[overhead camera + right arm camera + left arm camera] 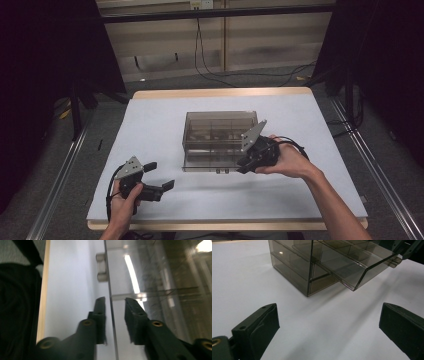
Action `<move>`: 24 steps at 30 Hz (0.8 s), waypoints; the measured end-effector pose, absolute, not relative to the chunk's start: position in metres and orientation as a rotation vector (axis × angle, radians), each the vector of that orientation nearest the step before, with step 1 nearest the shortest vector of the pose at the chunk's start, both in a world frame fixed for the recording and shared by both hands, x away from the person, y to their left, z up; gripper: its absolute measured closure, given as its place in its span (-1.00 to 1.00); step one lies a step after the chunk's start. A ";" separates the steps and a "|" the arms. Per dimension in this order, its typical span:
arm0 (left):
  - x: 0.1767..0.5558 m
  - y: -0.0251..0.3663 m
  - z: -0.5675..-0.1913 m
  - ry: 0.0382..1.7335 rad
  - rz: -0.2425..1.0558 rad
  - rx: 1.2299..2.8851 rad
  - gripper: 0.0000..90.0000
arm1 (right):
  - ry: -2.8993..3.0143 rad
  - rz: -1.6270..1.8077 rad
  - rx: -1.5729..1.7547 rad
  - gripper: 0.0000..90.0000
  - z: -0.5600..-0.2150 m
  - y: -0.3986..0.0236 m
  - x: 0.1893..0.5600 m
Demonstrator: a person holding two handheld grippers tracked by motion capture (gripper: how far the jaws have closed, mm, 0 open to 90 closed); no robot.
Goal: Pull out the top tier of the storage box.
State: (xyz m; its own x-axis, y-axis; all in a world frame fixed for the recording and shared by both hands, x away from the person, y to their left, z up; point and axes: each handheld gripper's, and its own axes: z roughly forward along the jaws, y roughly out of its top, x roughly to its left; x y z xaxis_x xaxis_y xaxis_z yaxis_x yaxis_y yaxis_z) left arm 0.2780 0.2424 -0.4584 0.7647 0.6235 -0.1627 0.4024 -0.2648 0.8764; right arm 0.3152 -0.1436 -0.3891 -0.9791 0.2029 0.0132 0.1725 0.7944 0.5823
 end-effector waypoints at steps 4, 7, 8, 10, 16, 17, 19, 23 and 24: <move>0.278 0.243 -0.458 0.783 0.261 1.896 -0.94 | 2.863 1.048 0.351 0.40 -0.382 -0.150 0.309; 0.278 0.243 -0.458 0.780 0.268 1.897 -0.94 | 2.781 1.106 0.435 0.20 -0.382 -0.158 0.304; 0.278 0.243 -0.458 0.782 0.265 1.893 -0.94 | 2.761 1.135 0.461 0.15 -0.383 -0.161 0.303; 0.278 0.243 -0.458 0.781 0.259 1.891 -0.94 | 2.666 1.203 0.557 0.00 -0.383 -0.170 0.300; 0.277 0.243 -0.458 0.783 0.258 1.888 -0.94 | 2.426 1.363 0.742 -0.22 -0.385 -0.203 0.280; 0.277 0.243 -0.458 0.787 0.259 1.890 -0.94 | 2.405 1.365 0.760 -0.22 -0.388 -0.209 0.276; 0.278 0.242 -0.458 0.783 0.258 1.893 -0.94 | 2.350 1.377 0.808 -0.26 -0.392 -0.218 0.267; 0.278 0.242 -0.458 0.781 0.260 1.894 -0.94 | 2.267 1.396 0.879 -0.24 -0.402 -0.232 0.248; 0.278 0.242 -0.458 0.780 0.259 1.893 -0.94 | 2.249 1.403 0.887 -0.24 -0.404 -0.233 0.243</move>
